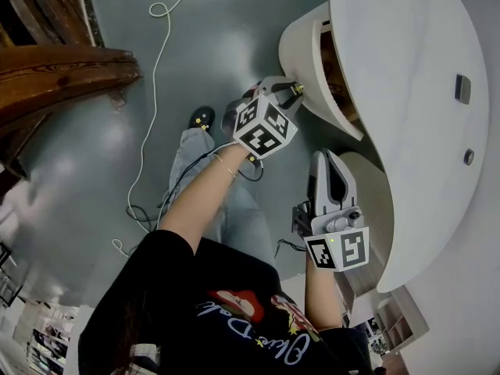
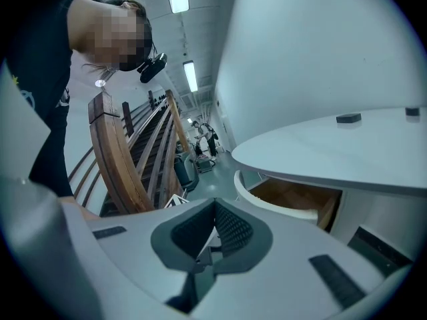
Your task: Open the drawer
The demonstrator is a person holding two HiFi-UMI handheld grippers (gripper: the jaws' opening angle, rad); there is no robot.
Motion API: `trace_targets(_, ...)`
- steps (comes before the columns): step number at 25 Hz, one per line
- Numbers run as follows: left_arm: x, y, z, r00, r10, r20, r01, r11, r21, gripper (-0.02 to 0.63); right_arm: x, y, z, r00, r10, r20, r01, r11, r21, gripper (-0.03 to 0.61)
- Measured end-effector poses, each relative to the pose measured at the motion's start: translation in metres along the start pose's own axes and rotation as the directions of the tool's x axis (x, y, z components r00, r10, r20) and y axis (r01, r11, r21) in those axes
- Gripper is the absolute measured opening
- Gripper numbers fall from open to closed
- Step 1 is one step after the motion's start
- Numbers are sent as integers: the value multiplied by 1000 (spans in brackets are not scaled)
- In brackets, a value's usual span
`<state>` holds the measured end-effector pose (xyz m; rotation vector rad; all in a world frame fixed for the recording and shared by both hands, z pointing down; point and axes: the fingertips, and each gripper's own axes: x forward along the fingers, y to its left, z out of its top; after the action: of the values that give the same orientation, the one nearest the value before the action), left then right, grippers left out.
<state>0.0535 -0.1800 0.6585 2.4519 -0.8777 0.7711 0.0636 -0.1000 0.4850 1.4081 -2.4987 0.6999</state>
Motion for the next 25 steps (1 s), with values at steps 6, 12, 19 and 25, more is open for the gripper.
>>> trace_targets(6, -6, 0, -6, 1000, 3, -1, -3, 1000, -8, 101, 0, -4, 1, 1000, -12, 2, 12, 1000, 0, 0)
trace_targets(12, -10, 0, -10, 1000, 5, -4, -5, 1000, -12, 101, 1, -2, 2, 1000, -10, 2, 10, 1000, -3, 1)
trace_targets(19, -13, 0, -12, 1000, 5, -8, -5, 1000, -13, 100, 1, -2, 5, 1000, -14, 6, 14, 1000, -4, 1)
trace_targets(25, -20, 1, -16, 1000, 5, -10, -5, 1000, -14, 101, 0, 0, 4, 1000, -12, 1, 12, 1000, 3, 1)
